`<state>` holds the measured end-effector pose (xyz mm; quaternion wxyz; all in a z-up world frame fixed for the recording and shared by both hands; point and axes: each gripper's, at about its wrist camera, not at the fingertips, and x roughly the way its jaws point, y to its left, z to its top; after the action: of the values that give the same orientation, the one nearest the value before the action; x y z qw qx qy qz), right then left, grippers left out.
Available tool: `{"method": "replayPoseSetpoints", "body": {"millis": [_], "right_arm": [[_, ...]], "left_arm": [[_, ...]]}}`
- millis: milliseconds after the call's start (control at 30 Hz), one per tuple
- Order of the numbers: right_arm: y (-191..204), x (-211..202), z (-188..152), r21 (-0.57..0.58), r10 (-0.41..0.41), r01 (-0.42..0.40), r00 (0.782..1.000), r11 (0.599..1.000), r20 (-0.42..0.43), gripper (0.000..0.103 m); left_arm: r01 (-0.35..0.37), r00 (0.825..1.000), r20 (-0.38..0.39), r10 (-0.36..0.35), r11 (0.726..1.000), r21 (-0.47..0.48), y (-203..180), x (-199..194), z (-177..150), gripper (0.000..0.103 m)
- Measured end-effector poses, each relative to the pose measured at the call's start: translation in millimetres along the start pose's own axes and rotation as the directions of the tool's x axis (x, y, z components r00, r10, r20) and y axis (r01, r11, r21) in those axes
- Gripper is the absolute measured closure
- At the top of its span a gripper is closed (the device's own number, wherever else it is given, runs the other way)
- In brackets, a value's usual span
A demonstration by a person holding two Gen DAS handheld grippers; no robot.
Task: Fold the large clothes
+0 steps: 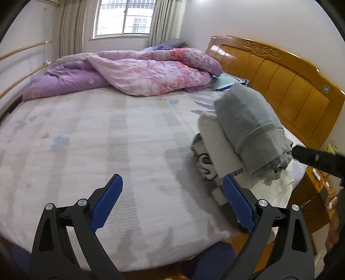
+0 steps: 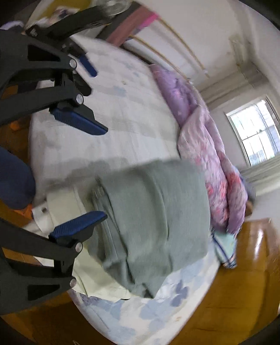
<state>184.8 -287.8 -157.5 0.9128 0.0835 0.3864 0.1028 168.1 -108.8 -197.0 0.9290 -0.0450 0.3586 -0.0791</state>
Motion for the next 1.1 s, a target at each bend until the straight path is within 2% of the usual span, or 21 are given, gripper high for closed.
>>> {"method": "replayPoseSetpoints", "body": {"millis": [67,167,233,333,433,567,767,1100], "right_arm": [[25.4,-3.0,-7.6,-0.039,-0.043,0.043,0.999,0.998,-0.007,0.023],[59.2,-11.4,-18.9,-0.091,-0.091,0.091,0.996,0.992,0.004,0.022],[76.6,-18.2,-24.6,-0.121,-0.126,0.127,0.992,0.985,0.017,0.011],[102.5,-30.0,-34.4,-0.164,-0.161,0.169,0.985,0.972,0.058,0.011],[124.3,-44.4,-42.6,-0.166,-0.139,0.149,0.988,0.975,0.066,0.009],[150.6,-60.3,-49.1,-0.195,-0.161,0.176,0.983,0.965,0.092,0.008],[185.4,-89.4,-57.7,-0.235,-0.139,0.171,0.980,0.957,0.145,0.008],[210.8,-131.6,-56.8,-0.260,-0.101,0.169,0.961,0.951,0.257,0.008]], "left_arm": [[-0.017,1.000,0.011,0.017,1.000,0.001,8.5,-15.5,-1.6,0.009],[-0.032,0.999,0.036,0.033,0.999,-0.007,21.8,-38.5,-4.9,0.009],[-0.031,0.998,0.056,0.032,0.999,-0.021,32.3,-56.5,-5.8,0.009],[-0.058,0.995,0.081,0.060,0.998,-0.017,43.2,-80.1,-5.9,0.006],[-0.069,0.992,0.102,0.068,0.998,0.007,49.0,-102.2,-7.1,0.006],[-0.060,0.987,0.151,0.063,0.998,-0.027,64.7,-140.1,-10.5,0.005],[-0.086,0.969,0.231,0.088,0.996,-0.019,72.4,-192.5,-10.6,0.005],[-0.130,0.940,0.313,0.132,0.991,-0.025,73.5,-244.2,-7.4,0.005]]}}
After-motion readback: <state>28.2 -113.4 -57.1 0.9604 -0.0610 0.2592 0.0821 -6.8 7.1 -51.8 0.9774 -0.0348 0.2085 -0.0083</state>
